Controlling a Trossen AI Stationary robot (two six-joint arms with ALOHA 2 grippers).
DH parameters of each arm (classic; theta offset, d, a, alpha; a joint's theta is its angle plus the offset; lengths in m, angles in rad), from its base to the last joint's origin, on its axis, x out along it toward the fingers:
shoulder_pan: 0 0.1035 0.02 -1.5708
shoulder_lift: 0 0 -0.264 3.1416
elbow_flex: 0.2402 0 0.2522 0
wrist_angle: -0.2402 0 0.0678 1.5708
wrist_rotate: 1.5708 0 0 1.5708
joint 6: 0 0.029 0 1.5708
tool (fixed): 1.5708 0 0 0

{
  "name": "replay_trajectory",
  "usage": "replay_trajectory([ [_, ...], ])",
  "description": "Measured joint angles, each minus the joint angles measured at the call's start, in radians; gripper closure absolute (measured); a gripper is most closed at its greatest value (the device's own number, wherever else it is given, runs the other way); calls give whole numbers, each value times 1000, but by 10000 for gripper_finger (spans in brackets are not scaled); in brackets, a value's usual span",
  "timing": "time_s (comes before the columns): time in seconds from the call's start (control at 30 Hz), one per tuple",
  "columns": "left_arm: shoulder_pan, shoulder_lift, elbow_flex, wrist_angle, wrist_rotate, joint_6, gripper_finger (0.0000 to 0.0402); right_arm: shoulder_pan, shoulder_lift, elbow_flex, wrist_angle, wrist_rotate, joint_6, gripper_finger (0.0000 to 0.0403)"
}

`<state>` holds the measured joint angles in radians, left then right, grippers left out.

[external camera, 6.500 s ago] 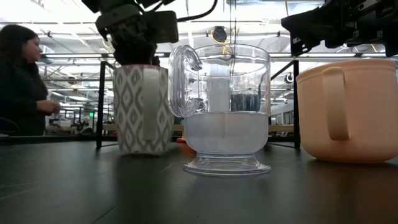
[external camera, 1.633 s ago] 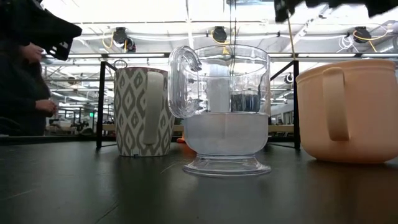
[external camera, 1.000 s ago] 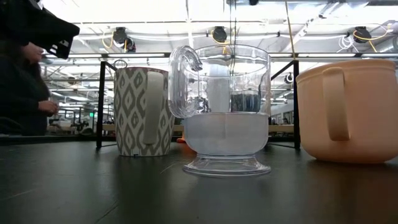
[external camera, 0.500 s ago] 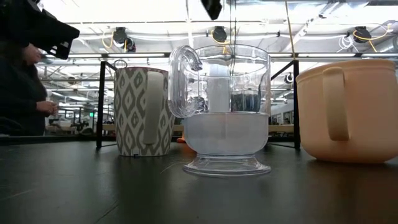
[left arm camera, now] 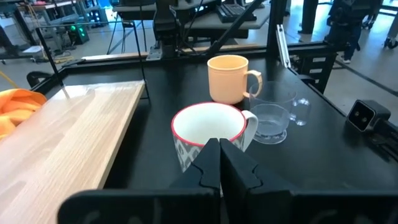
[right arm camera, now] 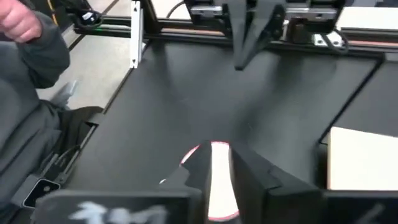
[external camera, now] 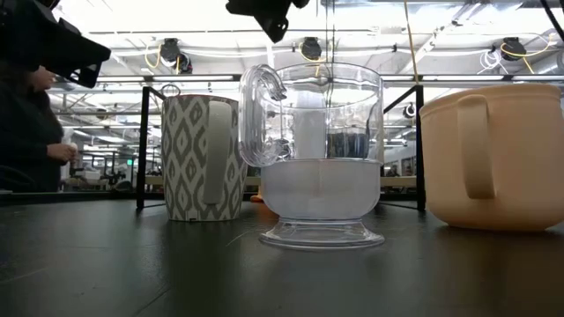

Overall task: Stack small to large cups/mugs on shelf
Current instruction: Put the grey cup on the shelf

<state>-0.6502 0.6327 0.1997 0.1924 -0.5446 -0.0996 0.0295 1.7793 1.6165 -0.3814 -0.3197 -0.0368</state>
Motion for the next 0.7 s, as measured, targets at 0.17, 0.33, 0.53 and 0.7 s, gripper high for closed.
replay_trajectory([
  [0.17, 0, 0, 0, -9, 2, -9, 398, -7, 1, 0, -31, 3, 0, 270],
  [0.33, 0, 0, 0, -11, 2, -16, 398, -25, 12, 47, -143, 5, 11, 199],
  [0.53, 1, 0, 0, -12, 0, -15, 400, -39, 71, 127, -229, 10, 19, 168],
  [0.7, 1, 0, 0, -20, -4, -21, 394, -42, 162, 218, -303, 10, -6, 171],
])
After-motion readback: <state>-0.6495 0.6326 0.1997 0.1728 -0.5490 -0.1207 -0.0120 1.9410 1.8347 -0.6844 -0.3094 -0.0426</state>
